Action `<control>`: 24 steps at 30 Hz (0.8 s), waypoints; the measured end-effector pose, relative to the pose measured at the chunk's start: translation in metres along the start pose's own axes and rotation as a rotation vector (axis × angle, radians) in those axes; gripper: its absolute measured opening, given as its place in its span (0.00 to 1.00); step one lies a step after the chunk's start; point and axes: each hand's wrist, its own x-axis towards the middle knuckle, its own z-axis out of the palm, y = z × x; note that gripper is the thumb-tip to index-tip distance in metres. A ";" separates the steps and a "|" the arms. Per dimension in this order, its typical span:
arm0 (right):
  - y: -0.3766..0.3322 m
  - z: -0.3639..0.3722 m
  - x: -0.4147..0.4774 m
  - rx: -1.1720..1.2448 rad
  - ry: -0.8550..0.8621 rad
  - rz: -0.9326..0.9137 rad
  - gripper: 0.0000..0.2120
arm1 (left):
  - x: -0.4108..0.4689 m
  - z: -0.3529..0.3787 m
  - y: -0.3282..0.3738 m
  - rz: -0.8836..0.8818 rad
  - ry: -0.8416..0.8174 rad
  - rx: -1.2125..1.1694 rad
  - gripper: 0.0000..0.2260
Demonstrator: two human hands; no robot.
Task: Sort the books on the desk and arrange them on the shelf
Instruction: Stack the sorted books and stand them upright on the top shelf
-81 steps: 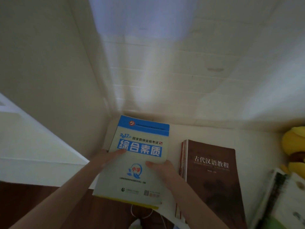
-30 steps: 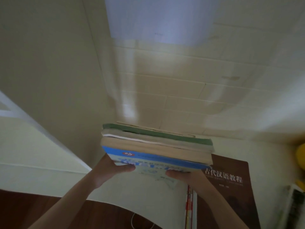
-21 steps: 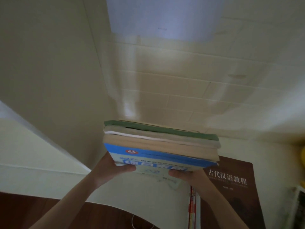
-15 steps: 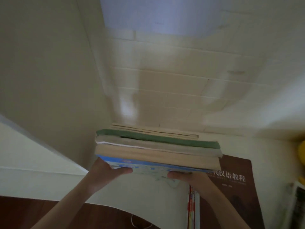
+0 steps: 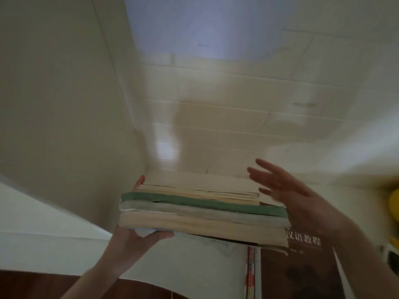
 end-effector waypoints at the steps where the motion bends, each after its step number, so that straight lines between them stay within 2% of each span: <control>1: -0.021 0.002 0.008 -0.049 0.010 0.011 0.28 | 0.001 -0.001 -0.004 -0.006 0.001 0.026 0.62; 5: -0.073 0.032 0.048 -0.454 -0.355 0.093 0.27 | 0.001 0.000 0.003 0.002 -0.014 0.057 0.59; 7: -0.083 0.048 0.064 -0.569 -0.518 0.142 0.28 | 0.004 0.001 0.007 0.044 -0.007 0.088 0.57; 10: -0.084 0.042 0.072 -0.607 -0.526 0.143 0.28 | 0.007 0.002 0.013 0.066 -0.004 0.102 0.58; 15: -0.070 0.032 0.073 -0.462 -0.396 0.099 0.19 | 0.007 0.007 0.015 0.122 0.013 0.033 0.57; 19: -0.064 0.027 0.081 -0.534 -0.437 0.141 0.16 | 0.006 0.012 0.016 0.180 0.053 0.068 0.34; 22: -0.063 0.028 0.089 -0.632 -0.475 0.147 0.18 | 0.005 0.012 0.017 0.217 0.065 0.059 0.43; 24: -0.068 0.032 0.093 -0.692 -0.511 0.141 0.20 | 0.005 0.011 0.016 0.179 0.057 0.048 0.53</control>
